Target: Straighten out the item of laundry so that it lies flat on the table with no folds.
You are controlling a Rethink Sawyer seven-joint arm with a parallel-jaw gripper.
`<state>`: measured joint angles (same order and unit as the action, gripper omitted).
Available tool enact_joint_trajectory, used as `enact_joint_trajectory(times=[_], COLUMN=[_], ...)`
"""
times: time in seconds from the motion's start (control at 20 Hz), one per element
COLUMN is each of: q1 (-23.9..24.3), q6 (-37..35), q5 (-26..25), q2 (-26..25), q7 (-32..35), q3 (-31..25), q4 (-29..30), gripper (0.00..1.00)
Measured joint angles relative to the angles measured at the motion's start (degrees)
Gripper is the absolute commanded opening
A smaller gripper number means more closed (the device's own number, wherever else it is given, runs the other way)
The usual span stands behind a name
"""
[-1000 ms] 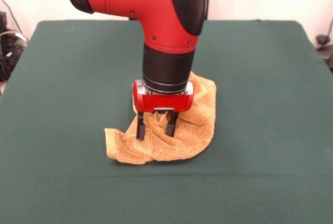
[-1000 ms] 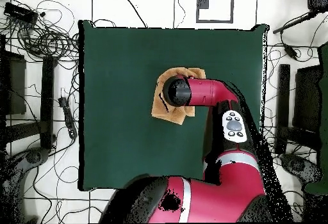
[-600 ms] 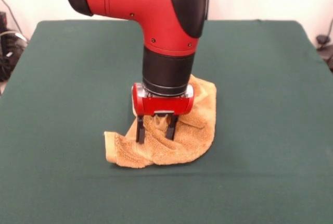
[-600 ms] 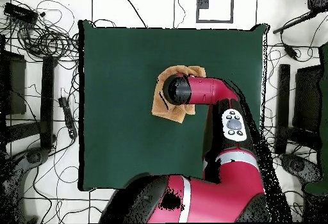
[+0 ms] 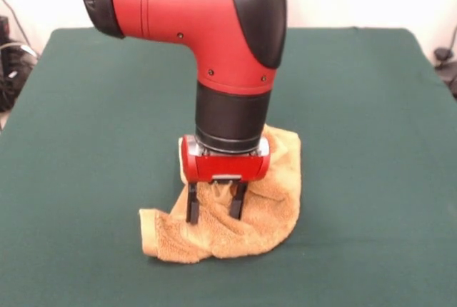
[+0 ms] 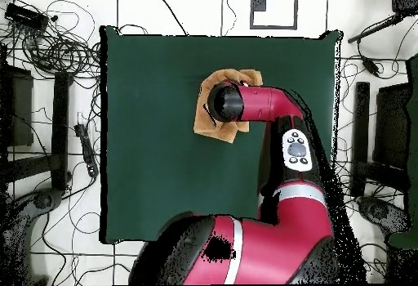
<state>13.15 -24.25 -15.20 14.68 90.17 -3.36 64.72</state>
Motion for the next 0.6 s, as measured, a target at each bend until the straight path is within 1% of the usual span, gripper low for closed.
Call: enact_joint_trajectory(times=[0.2, 0.6], q1=[-0.1, -0.1], q6=[-0.6, -0.6], q5=[0.0, 0.2], q2=[-0.9, -1.2], q7=[0.0, 0.0], q3=[-0.1, -0.2], q4=[-2.3, -2.8], gripper=[1.0, 1.0])
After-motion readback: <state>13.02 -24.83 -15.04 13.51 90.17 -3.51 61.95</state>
